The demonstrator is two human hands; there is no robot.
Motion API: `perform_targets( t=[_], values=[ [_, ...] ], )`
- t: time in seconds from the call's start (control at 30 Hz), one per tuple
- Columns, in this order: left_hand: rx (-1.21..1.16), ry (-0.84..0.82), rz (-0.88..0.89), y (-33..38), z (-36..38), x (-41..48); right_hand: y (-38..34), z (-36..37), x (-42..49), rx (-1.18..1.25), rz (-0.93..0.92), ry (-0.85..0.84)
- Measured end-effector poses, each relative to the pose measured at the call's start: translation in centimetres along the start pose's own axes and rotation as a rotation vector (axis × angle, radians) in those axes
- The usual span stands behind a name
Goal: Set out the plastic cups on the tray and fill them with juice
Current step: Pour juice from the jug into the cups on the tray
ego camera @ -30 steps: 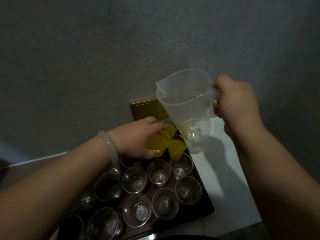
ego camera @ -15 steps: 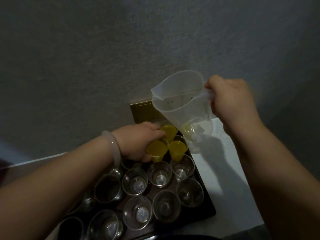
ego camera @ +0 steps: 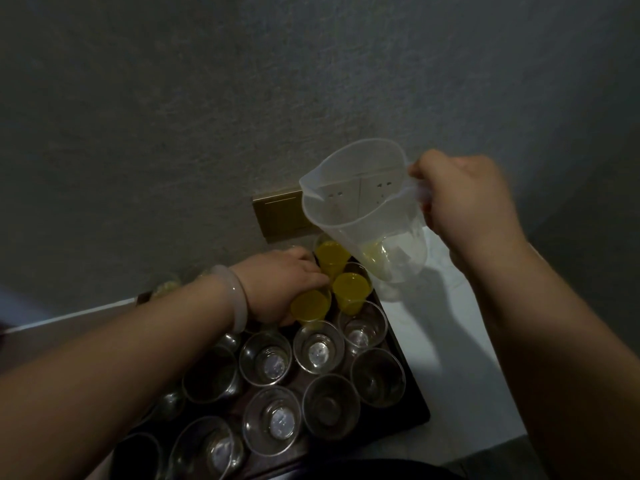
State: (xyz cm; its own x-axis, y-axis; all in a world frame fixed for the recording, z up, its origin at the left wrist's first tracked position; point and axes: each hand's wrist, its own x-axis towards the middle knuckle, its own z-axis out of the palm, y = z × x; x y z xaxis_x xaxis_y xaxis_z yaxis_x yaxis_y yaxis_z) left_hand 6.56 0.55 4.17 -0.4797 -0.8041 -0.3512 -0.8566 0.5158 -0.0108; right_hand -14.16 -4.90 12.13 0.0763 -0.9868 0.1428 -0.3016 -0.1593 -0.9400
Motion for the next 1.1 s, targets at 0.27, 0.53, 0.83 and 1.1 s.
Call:
perform_targets(
  t=[0.27,0.53,0.83,1.1],
  values=[
    [-0.033,0.045,-0.017,0.0,0.6,-0.2,0.2,0.2,0.2,0.018,0.007,-0.005],
    [-0.086,0.053,-0.016,-0.1,0.7,-0.3,0.2,0.4,0.1,0.025,-0.003,-0.019],
    [-0.071,-0.004,-0.046,0.1,0.4,-0.5,0.3,0.4,-0.1,0.021,0.011,-0.01],
    [-0.195,-0.019,-0.12,0.1,-0.2,-1.4,0.1,0.6,-1.0,0.04,0.004,-0.007]
  ],
)
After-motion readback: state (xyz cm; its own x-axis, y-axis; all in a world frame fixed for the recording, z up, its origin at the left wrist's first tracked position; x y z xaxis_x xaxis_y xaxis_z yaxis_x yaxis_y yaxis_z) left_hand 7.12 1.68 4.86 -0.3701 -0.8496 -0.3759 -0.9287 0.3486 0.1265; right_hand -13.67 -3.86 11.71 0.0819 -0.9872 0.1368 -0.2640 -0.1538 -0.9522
